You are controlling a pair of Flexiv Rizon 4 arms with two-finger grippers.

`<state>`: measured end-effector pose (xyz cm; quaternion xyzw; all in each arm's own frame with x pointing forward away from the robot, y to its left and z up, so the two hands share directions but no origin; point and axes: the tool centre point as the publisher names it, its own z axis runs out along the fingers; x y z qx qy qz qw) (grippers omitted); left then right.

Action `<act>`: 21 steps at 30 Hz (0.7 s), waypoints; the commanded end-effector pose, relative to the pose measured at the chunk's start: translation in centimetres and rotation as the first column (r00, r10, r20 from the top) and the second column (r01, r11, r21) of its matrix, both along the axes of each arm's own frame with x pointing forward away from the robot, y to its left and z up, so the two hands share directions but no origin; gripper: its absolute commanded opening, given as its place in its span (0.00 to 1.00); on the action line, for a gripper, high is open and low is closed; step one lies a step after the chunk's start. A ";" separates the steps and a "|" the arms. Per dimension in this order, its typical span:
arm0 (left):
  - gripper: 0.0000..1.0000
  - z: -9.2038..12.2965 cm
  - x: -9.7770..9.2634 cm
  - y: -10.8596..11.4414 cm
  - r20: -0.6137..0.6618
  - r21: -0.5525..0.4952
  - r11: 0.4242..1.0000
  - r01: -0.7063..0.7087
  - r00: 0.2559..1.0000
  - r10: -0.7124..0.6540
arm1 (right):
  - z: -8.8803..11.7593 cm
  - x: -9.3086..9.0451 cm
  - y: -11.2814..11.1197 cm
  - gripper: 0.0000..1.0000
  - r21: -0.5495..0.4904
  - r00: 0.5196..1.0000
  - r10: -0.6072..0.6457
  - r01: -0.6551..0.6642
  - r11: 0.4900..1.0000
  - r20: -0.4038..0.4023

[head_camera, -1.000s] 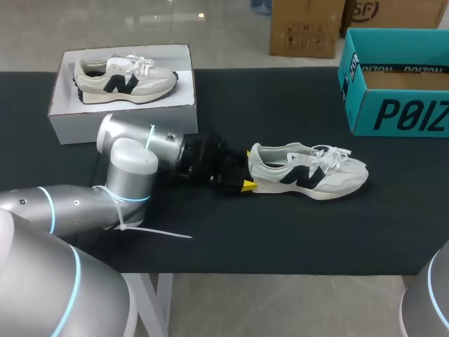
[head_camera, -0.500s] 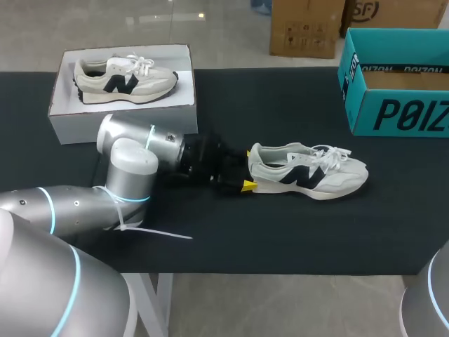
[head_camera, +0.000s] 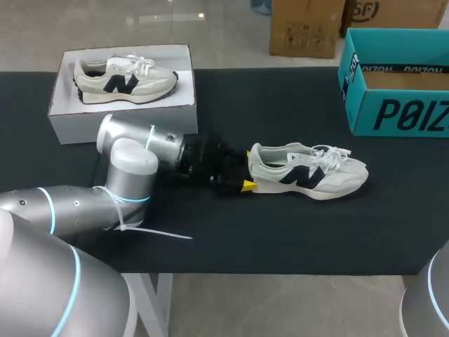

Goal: Take the shoe out of the shoebox, open the shoe tongue, remove and reinsert the insole, then place the shoe into the shoebox

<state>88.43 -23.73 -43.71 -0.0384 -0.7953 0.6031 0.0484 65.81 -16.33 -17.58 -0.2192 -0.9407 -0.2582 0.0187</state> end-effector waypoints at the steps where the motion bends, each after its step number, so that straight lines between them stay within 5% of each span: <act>1: 0.00 -0.3 0.0 -0.2 0.000 0.005 1.000 0.002 1.000 -0.002 | -0.4 0.4 4.6 1.00 -0.126 0.993 -0.119 0.118 0.985 0.003; 9: 0.00 -0.3 0.0 -0.2 0.000 0.005 1.000 0.002 1.000 -0.002 | -0.3 1.5 10.7 1.00 -0.296 0.907 -0.419 0.407 0.864 0.025; 14: 0.00 -0.3 0.0 -0.2 0.000 0.005 1.000 0.002 1.000 -0.002 | 0.0 3.1 12.5 1.00 -0.470 0.835 -0.540 0.523 0.712 0.111; 15: 0.00 -0.3 0.0 -0.2 0.000 0.005 1.000 0.002 1.000 -0.002 | 0.3 3.5 13.0 1.00 -0.476 0.852 -0.496 0.510 0.716 0.168; 21: 0.00 -0.3 0.0 -0.2 0.000 0.005 1.000 0.002 1.000 -0.002 | 0.3 3.5 13.0 1.00 -0.476 0.852 -0.496 0.510 0.716 0.168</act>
